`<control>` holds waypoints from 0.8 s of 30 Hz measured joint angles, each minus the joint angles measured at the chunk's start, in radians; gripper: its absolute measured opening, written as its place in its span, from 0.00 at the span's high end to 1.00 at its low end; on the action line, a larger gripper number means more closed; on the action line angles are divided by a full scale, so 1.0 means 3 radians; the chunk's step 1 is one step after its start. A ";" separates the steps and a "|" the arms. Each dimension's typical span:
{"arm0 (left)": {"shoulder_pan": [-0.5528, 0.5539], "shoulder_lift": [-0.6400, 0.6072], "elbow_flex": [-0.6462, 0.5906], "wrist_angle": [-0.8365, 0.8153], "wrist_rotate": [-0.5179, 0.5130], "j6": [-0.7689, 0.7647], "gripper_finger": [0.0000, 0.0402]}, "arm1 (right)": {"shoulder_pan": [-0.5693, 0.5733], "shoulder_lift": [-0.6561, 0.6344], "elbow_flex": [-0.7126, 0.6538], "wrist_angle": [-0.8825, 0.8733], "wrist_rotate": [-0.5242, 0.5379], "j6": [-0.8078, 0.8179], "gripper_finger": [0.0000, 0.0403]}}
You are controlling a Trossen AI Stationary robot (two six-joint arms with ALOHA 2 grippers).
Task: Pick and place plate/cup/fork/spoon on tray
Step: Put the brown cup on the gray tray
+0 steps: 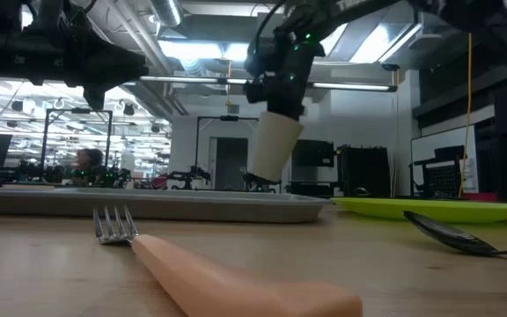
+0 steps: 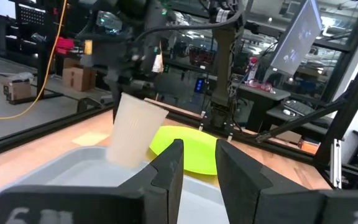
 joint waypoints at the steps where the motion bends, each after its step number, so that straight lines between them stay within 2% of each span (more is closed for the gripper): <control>1: 0.0000 0.0000 0.0000 0.0000 0.0000 -0.0001 0.79 | -0.0017 0.0057 0.0054 -0.0062 -0.0006 -0.0001 1.00; 5: 0.0000 0.0001 0.0000 0.0000 0.0001 -0.0003 0.79 | -0.0057 0.0238 0.0161 -0.0266 0.0000 -0.0071 1.00; 13: 0.0000 0.0001 0.0000 -0.0003 0.0001 -0.0004 0.79 | -0.0051 0.0387 0.0168 -0.0190 -0.0066 -0.0088 1.00; 24: 0.0000 0.0001 0.0000 -0.0005 0.0001 -0.0004 0.79 | -0.0052 0.0390 0.0168 -0.0058 -0.0077 -0.0086 0.94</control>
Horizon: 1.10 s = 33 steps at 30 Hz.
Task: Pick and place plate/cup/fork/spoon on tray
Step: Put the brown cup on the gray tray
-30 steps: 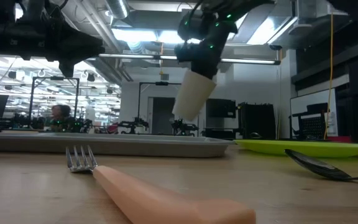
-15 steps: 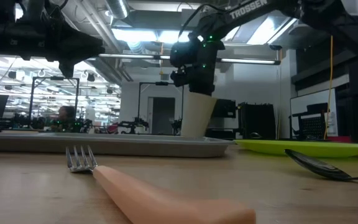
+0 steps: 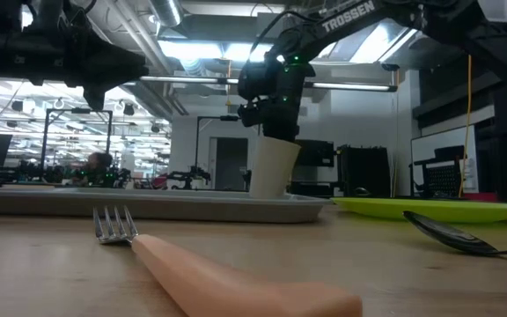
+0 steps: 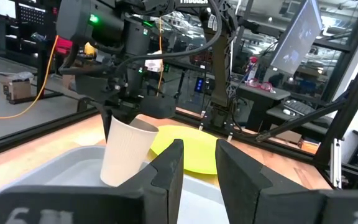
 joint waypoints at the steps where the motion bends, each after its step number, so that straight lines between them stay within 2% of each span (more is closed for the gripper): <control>1: 0.0000 0.0000 0.0000 -0.0002 0.0000 0.0000 0.79 | 0.0000 0.0000 0.0000 -0.0001 0.0000 0.0001 0.94; 28: 0.0001 0.0000 0.0000 -0.0050 0.0000 -0.0017 0.79 | 0.0003 0.0000 -0.0003 0.0131 0.0025 0.0027 0.93; 33: 0.0000 0.0000 0.0000 -0.0050 0.0000 -0.0017 0.79 | 0.0006 0.0000 -0.0003 0.0138 0.0025 0.0027 0.86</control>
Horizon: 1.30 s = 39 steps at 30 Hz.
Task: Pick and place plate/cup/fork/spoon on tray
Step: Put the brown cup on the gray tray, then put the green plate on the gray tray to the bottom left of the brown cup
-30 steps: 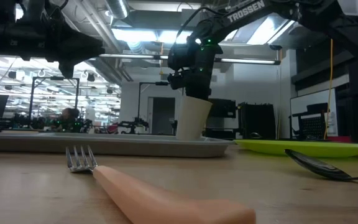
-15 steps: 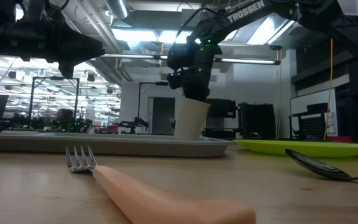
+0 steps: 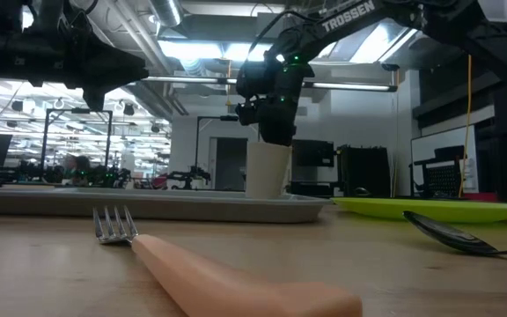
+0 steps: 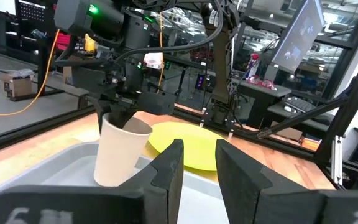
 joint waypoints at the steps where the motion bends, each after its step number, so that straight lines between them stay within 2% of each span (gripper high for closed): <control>1: 0.0000 -0.0001 0.0000 0.0000 0.0000 0.0000 0.79 | 0.0001 0.0000 0.0000 -0.0002 -0.0002 0.0000 0.83; 6: 0.0000 0.0000 0.0000 0.0000 0.0000 0.0001 0.79 | 0.0000 -0.0001 0.0000 -0.0074 -0.0102 0.0008 0.71; 9: 0.0000 0.0000 0.0000 0.0000 0.0000 0.0001 0.79 | 0.0000 -0.0018 0.0018 -0.0135 -0.0111 0.0008 0.67; 21: 0.0000 -0.0001 0.0000 0.0000 0.0000 0.0001 0.79 | 0.0004 -0.0036 0.0911 -0.0879 -0.0118 0.0005 0.67; 27: 0.0000 0.0000 0.0000 -0.0001 0.0000 0.0001 0.79 | 0.0009 -0.0072 0.1337 -0.1644 -0.0121 0.0167 0.66; 30: 0.0000 0.0000 0.0000 -0.0015 0.0007 0.0001 0.78 | 0.0014 -0.0320 0.1071 -0.1646 -0.0206 0.0218 0.66; 34: -0.0001 -0.0001 0.0000 -0.0025 0.0033 -0.0001 0.79 | 0.0038 -0.0660 0.0679 -0.1640 -0.0532 0.0516 0.66; 36: -0.0001 0.0000 0.0000 -0.0025 0.0034 -0.0012 0.79 | 0.0071 -0.0837 0.0389 -0.1673 -0.0699 0.0602 0.66; 39: -0.0001 -0.0001 0.0000 -0.0025 0.0034 -0.0090 0.79 | 0.0155 -0.1196 -0.0184 -0.1653 -0.0763 0.0558 0.66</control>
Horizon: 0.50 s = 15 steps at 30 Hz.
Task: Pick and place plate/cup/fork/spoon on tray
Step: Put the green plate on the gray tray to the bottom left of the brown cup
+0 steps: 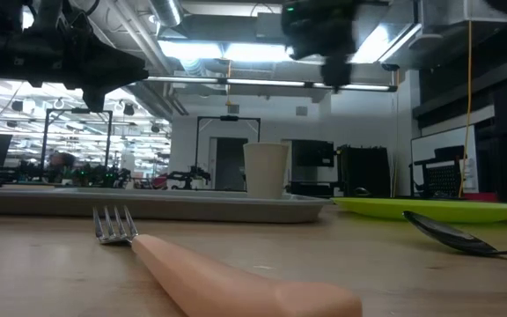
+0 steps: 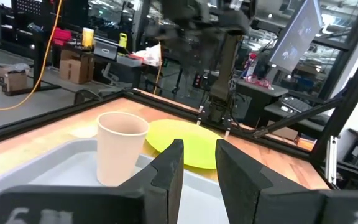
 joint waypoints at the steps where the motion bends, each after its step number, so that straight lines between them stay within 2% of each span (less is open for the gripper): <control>1: 0.0000 0.0001 0.0000 -0.0001 0.0000 0.0000 0.79 | 0.0038 -0.0132 -0.0224 0.0024 -0.0028 -0.0027 0.66; 4: -0.0001 0.0001 0.0000 0.0000 -0.0005 0.0002 0.79 | 0.0162 -0.0517 -0.0948 0.0232 -0.0056 0.0147 0.66; 8: -0.0001 0.0001 0.0000 0.0001 -0.0009 0.0003 0.79 | 0.0360 -0.0963 -0.1838 0.0627 -0.0128 0.0685 0.66; 11: -0.0001 0.0001 0.0001 0.0001 -0.0011 0.0000 0.79 | 0.0502 -0.1153 -0.2410 0.1035 -0.0226 0.0909 0.66; 15: -0.0001 0.0001 0.0000 0.0002 -0.0015 -0.0001 0.79 | 0.0613 -0.1229 -0.2920 0.1451 -0.0229 0.1137 0.66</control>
